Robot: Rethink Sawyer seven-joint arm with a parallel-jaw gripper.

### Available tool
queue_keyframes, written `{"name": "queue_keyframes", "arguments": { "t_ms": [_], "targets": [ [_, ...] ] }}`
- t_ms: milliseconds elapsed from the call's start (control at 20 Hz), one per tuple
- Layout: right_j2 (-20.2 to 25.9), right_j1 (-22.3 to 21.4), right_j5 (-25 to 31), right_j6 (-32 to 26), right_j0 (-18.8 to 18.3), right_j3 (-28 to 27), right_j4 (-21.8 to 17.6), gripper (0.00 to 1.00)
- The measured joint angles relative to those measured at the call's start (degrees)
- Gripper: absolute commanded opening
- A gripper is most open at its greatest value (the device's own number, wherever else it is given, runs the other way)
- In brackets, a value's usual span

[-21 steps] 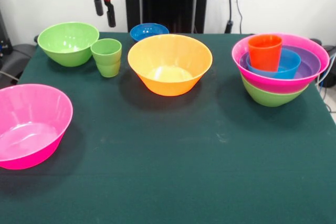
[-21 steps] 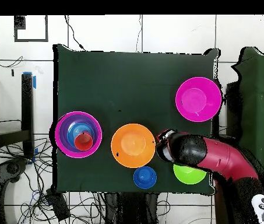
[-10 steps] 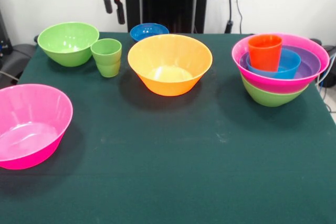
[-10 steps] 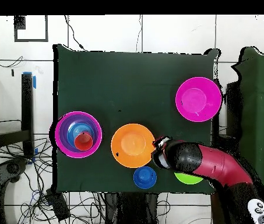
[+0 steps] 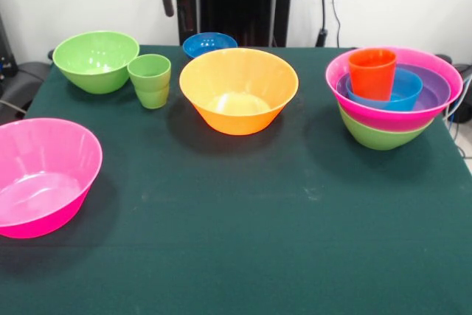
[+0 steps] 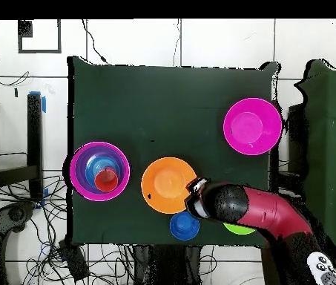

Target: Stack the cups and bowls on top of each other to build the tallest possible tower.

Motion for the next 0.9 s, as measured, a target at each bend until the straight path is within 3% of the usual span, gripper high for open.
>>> {"name": "queue_keyframes", "arguments": {
  "t_ms": [400,900],
  "targets": [
    [0.5,0.6,-1.0,0.0,0.5,1.3,0.0,1.0],
    [0.5,4.9,-7.6,0.0,2.6,1.2,0.0,1.0]
  ]
}}
